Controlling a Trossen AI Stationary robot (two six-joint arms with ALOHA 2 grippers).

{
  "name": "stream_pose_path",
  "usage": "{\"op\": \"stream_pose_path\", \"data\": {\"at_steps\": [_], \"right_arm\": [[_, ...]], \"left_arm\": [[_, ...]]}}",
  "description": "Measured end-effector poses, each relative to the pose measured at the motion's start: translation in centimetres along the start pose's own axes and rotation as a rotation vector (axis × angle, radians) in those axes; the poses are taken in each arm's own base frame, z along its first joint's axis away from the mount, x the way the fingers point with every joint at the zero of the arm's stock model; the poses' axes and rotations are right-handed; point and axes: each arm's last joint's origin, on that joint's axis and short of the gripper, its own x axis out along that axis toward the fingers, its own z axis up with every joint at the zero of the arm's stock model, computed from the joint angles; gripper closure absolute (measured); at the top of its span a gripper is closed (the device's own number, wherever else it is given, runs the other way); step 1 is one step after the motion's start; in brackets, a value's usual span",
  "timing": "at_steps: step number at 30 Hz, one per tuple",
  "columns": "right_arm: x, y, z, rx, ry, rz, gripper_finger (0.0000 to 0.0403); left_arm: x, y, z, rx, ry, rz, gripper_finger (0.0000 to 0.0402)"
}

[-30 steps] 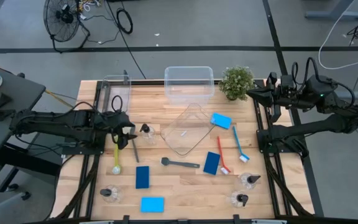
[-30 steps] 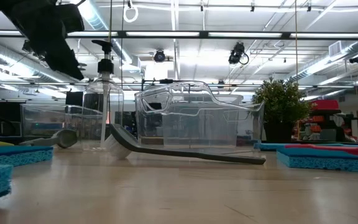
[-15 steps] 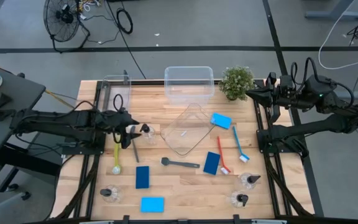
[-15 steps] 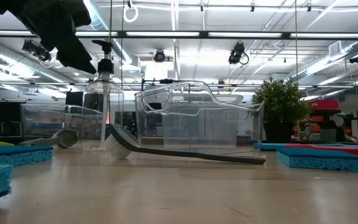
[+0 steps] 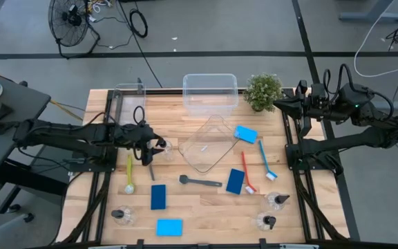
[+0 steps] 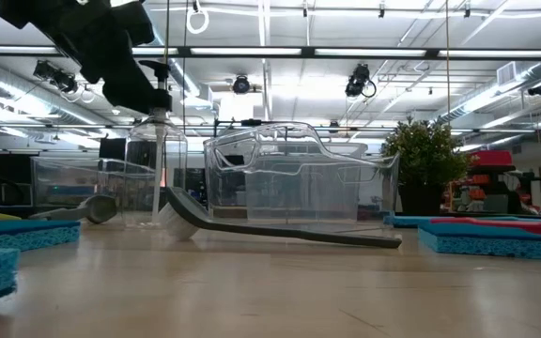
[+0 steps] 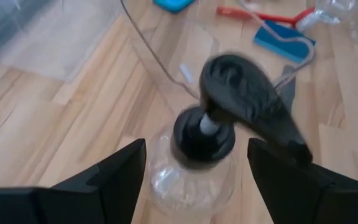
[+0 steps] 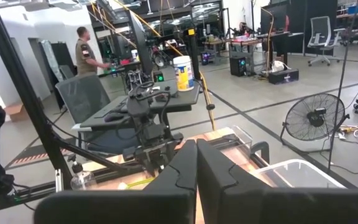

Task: Pick & Place Kitchen Sink Supplies
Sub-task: Put the dishwashing liquid dispenser into the right transparent bin

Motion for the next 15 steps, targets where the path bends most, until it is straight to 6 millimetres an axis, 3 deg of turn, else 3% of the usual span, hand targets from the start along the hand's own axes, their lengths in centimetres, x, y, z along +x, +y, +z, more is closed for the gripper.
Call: {"op": "stream_pose_path", "data": {"at_steps": [15], "right_arm": [[0.0, 0.0, 0.0, 0.001, 0.0, 0.0, 0.0396]], "left_arm": [[1.3, -0.2, 0.1, -0.01, 0.004, 0.02, 0.0132]]}}
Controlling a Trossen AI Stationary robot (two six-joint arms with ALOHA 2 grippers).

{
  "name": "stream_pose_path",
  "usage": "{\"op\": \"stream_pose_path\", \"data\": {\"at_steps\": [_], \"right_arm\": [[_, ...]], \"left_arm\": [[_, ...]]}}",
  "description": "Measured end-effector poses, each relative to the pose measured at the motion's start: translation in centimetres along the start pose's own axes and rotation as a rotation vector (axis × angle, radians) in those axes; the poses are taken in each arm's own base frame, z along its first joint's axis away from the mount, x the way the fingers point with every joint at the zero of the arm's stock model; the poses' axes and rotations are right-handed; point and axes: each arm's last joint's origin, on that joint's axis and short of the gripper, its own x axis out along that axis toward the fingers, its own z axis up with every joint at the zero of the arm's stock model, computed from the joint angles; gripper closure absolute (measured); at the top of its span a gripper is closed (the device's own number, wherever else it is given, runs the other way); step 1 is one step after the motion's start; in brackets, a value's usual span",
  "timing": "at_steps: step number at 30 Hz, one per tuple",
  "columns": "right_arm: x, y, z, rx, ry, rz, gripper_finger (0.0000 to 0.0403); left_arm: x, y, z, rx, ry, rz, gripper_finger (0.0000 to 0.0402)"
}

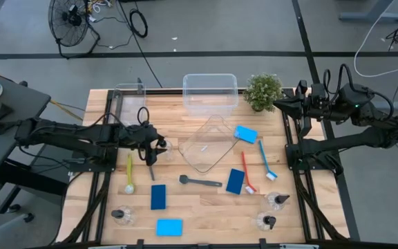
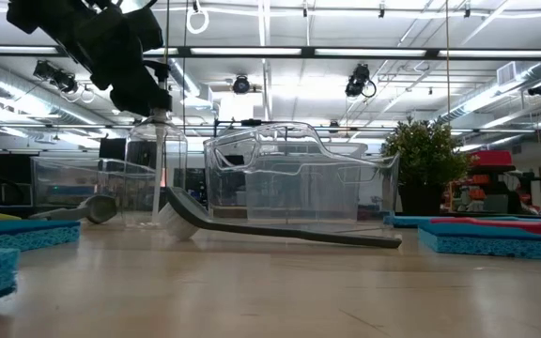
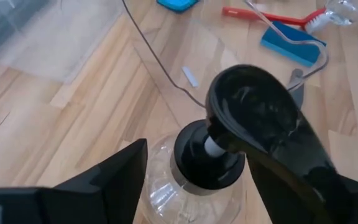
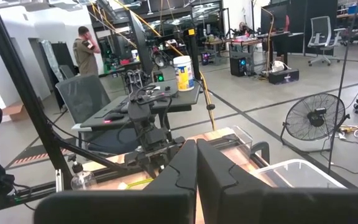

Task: Pick & Place Kitchen Sink Supplies
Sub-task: Put the dishwashing liquid dispenser into the right transparent bin

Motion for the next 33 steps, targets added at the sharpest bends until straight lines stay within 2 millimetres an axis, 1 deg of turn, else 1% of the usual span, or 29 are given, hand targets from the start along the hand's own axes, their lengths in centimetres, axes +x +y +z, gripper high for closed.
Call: {"op": "stream_pose_path", "data": {"at_steps": [13, 18, 24, 26, 33], "right_arm": [[0.0, 0.0, 0.0, -0.019, 0.0, 0.0, 0.0396], [0.0, 0.0, 0.0, -0.02, 0.0, 0.0, 0.0396], [0.0, 0.0, 0.0, -0.02, 0.001, 0.0, 0.0396], [0.0, 0.0, 0.0, -0.02, 0.0, 0.0, 0.0396], [0.0, 0.0, 0.0, -0.02, 0.001, 0.0, 0.0396]], "left_arm": [[0.0, -0.1, 0.4, -0.007, -0.036, -0.01, 0.0258], [0.0, -0.1, 0.4, -0.008, -0.035, -0.026, 0.0261], [-0.1, -0.2, 0.6, -0.014, -0.033, -0.03, 0.0253], [-0.3, -0.3, 1.0, -0.017, -0.046, -0.034, 0.026], [-1.7, -0.3, 2.8, 0.003, -0.026, 0.012, 0.0261]]}}
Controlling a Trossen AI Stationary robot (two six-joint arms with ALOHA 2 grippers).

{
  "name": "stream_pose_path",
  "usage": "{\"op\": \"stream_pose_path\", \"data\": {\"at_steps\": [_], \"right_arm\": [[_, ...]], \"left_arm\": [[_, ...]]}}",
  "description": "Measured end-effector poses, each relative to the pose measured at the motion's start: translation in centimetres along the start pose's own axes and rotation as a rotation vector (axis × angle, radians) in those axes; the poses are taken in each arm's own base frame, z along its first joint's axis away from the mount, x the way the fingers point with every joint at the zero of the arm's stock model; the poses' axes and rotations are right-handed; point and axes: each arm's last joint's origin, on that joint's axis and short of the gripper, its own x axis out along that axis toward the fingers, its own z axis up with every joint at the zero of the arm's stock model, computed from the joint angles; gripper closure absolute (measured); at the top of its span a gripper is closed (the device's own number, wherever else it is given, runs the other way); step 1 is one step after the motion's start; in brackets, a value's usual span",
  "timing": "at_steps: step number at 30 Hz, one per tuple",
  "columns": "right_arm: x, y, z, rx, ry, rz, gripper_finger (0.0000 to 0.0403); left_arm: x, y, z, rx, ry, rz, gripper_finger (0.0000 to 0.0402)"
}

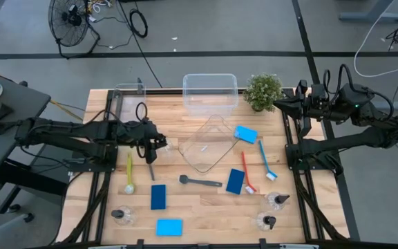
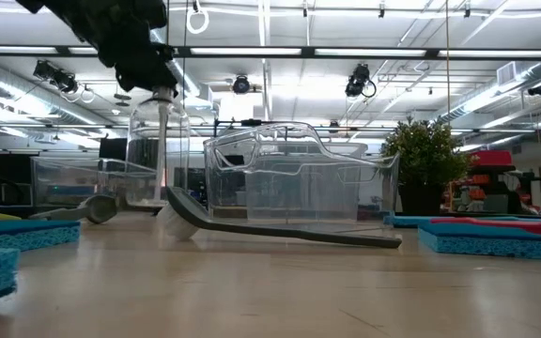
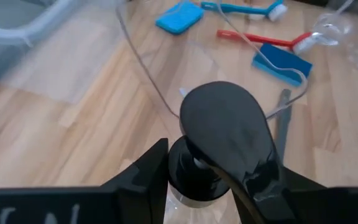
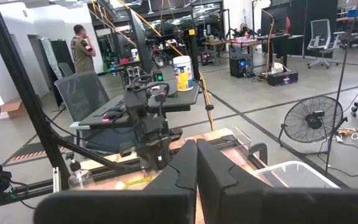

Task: Pick & Place Kitchen Sink Supplies
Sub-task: Put the dishwashing liquid dispenser into the right transparent bin

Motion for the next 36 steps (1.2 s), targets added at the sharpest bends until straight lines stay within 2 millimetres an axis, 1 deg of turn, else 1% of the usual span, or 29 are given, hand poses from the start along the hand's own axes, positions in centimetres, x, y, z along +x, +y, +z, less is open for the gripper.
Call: {"op": "stream_pose_path", "data": {"at_steps": [4, 7, 16, 18, 22, 26, 29, 36], "right_arm": [[0.0, 0.0, 0.0, -0.01, 0.0, 0.001, 0.0396], [0.0, 0.0, 0.0, -0.017, 0.0, 0.002, 0.0396], [0.0, 0.0, 0.0, -0.017, 0.0, 0.003, 0.0396], [0.0, 0.0, 0.0, -0.017, 0.0, 0.003, 0.0396], [0.0, 0.0, 0.0, -0.02, 0.0, 0.003, 0.0396], [0.0, 0.0, 0.0, -0.03, 0.0, 0.003, 0.0396], [0.0, 0.0, 0.0, -0.03, 0.0, 0.003, 0.0396], [0.0, 0.0, 0.0, -0.029, 0.0, 0.003, 0.0396]], "left_arm": [[-1.1, 0.1, 1.1, 0.033, 0.03, 0.036, 0.0261], [-2.1, 0.0, 2.3, 0.052, 0.016, 0.06, 0.0261], [-5.8, -0.2, 7.2, 0.093, -0.162, 0.091, 0.0261], [-6.4, -0.2, 8.0, 0.096, -0.196, 0.099, 0.0261], [-7.2, -0.2, 8.9, 0.095, -0.24, 0.096, 0.0261], [-6.8, -0.5, 9.7, 0.105, -0.277, 0.094, 0.0261], [-5.9, -1.0, 10.8, 0.129, -0.318, 0.093, 0.0261], [-2.0, -2.2, 12.8, 0.231, -0.346, 0.073, 0.0261]]}}
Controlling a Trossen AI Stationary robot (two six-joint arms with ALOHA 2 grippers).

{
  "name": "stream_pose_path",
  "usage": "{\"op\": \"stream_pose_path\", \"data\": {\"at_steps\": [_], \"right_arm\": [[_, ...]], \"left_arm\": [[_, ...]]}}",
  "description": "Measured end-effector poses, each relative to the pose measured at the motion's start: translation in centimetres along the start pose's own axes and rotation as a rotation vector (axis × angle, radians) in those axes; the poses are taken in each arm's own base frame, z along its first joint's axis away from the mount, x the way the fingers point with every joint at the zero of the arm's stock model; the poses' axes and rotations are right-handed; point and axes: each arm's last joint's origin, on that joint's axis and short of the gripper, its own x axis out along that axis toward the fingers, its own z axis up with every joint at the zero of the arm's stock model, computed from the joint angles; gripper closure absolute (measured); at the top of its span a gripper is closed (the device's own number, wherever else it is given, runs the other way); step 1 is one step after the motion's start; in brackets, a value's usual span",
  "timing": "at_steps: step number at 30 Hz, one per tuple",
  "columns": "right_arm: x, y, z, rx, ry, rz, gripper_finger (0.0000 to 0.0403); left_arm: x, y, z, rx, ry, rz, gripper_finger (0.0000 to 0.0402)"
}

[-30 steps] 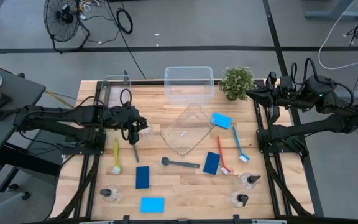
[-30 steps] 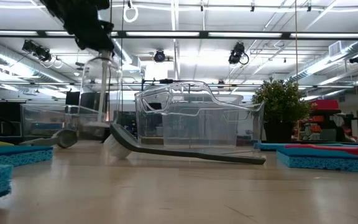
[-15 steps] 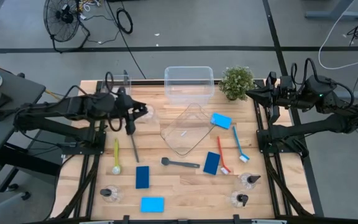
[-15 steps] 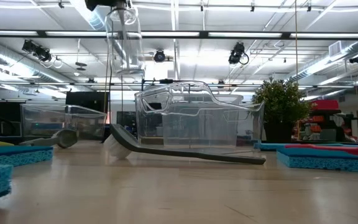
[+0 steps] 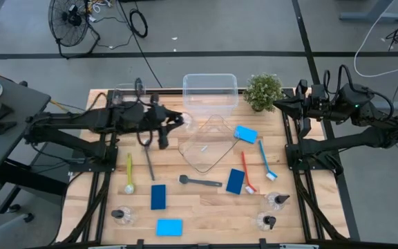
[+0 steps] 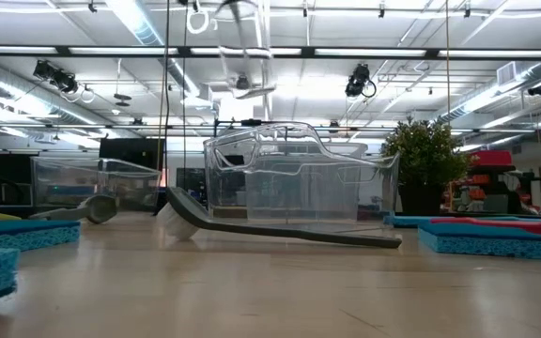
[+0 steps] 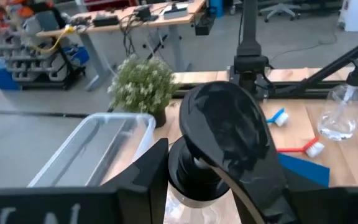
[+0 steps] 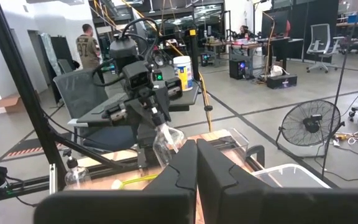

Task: Pick & Place Kitchen Sink Supplies
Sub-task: Put the dishwashing liquid dispenser into the right transparent bin

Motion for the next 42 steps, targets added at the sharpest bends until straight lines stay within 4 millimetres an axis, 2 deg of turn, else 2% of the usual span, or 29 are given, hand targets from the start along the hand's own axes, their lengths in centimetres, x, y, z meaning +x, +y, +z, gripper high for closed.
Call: {"op": "stream_pose_path", "data": {"at_steps": [10, 15, 21, 32, 42], "right_arm": [[0.0, 0.0, 0.0, 0.003, 0.0, 0.0, 0.0396], [0.0, 0.1, 0.0, 0.003, 0.002, 0.021, 0.0396], [0.0, 0.1, 0.0, 0.002, 0.003, 0.026, 0.0396], [0.0, 0.1, 0.0, -0.032, 0.003, 0.026, 0.0396], [0.0, 0.1, 0.0, -0.035, 0.003, 0.027, 0.0396]], "left_arm": [[6.4, 0.7, 1.9, 0.01, -0.035, -0.058, 0.0261], [9.2, 1.3, 1.9, 0.001, -0.015, -0.116, 0.0261], [11.9, 1.3, -0.1, -0.003, 0.071, -0.136, 0.0261], [15.5, 0.8, -3.0, -0.006, 0.16, -0.136, 0.0261], [18.4, 1.8, -5.8, -0.037, 0.227, -0.106, 0.0258]]}}
